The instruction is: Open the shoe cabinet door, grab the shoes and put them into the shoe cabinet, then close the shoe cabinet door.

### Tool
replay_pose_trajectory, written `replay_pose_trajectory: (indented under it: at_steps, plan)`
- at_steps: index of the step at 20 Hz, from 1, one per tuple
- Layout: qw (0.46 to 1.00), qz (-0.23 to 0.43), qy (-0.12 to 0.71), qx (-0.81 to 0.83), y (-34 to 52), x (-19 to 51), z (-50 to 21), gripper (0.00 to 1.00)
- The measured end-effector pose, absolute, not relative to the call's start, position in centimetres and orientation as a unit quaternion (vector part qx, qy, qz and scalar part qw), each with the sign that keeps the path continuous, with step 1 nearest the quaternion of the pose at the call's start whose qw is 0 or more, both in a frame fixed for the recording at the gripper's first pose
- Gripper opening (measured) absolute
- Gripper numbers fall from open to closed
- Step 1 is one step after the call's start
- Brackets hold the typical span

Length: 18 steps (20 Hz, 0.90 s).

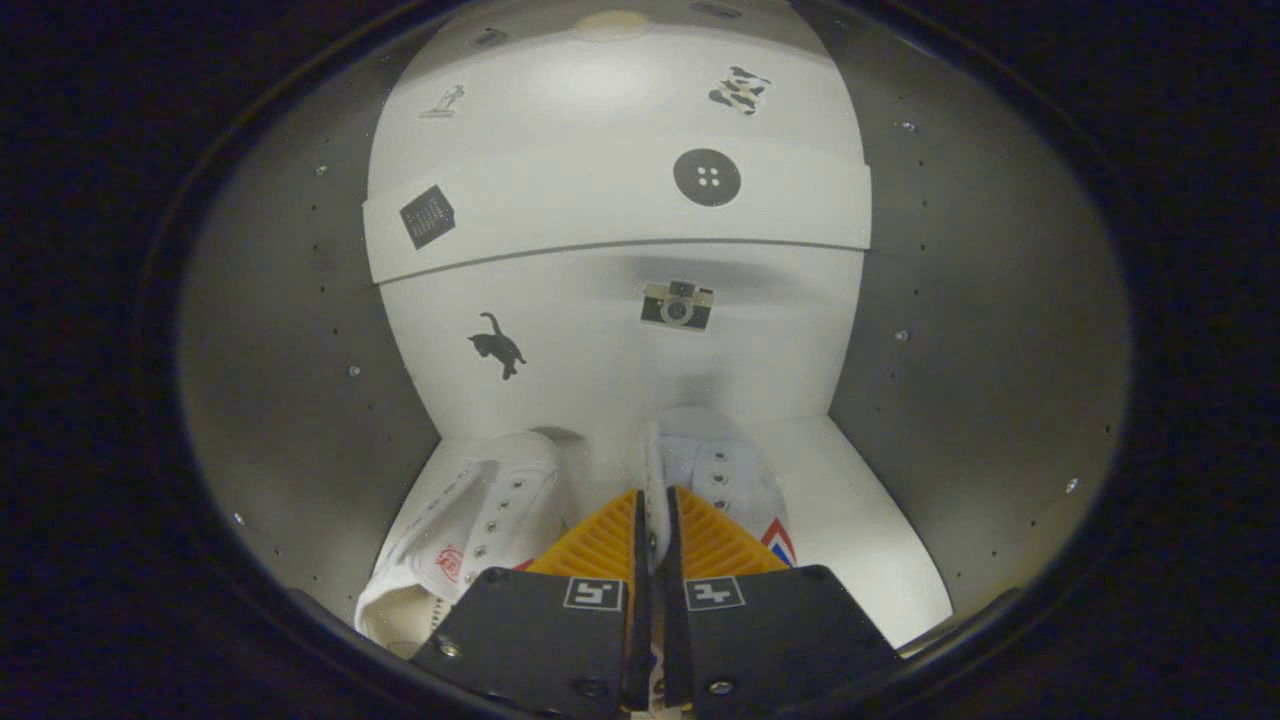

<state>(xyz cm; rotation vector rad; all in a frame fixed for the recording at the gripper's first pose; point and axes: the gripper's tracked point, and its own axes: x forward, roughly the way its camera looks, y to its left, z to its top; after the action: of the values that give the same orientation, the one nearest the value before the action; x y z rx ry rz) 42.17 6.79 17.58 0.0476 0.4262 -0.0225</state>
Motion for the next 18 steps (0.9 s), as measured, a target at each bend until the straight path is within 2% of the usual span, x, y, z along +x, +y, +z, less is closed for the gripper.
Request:
replay_pose_trajectory:
  at_steps: [3,6,8,9,16,18]
  plan:
    - [0.977,-0.023,0.213,0.018,6.6,41.9,17.6,0.10]
    - [0.979,-0.027,0.200,0.024,6.3,40.5,18.3,0.21]
    - [0.984,-0.029,0.175,0.010,6.1,39.0,19.5,0.25]
    - [0.987,-0.026,0.160,0.004,6.2,38.0,20.3,0.32]
    - [0.995,-0.009,0.099,-0.014,7.4,30.7,23.3,0.98]
    - [0.995,-0.004,0.099,-0.014,8.0,28.6,23.1,0.98]
